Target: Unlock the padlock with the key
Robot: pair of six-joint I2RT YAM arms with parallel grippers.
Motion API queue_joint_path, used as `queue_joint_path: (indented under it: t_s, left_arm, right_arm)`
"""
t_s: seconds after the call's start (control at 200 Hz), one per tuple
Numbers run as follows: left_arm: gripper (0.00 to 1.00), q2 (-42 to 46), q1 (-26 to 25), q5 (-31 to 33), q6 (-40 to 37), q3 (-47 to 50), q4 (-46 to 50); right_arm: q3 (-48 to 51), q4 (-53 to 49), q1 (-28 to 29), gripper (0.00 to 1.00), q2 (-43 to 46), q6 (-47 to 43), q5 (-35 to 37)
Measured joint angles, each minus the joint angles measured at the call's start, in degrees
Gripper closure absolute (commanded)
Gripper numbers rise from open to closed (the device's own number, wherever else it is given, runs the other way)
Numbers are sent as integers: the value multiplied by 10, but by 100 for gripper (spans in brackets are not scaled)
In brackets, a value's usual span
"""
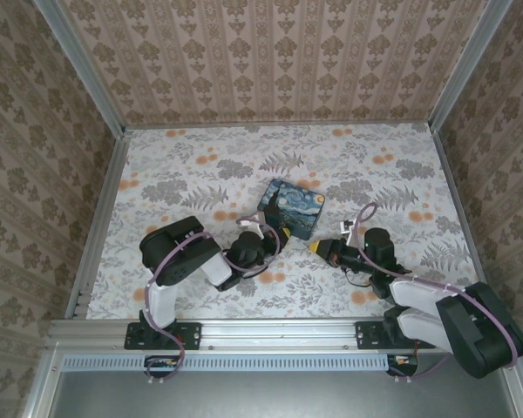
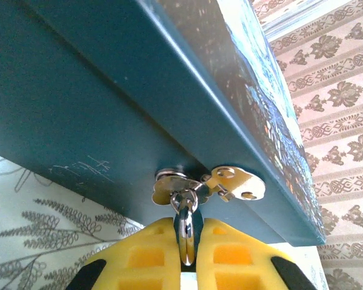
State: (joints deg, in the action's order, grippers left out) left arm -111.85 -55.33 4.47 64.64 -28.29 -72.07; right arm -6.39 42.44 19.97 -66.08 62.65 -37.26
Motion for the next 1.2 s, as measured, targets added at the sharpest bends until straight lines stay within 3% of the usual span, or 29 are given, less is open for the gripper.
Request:
queue_joint_path:
  t_s: [0.5,1.2]
  left_arm:
    - [100,29,13,-63,27,21,0]
    - [100,35,22,-129,87,21,0]
  right_arm:
    - [-9,90,27,100,-161,-5,6]
    - [-23,141,40,100,-200,38,61]
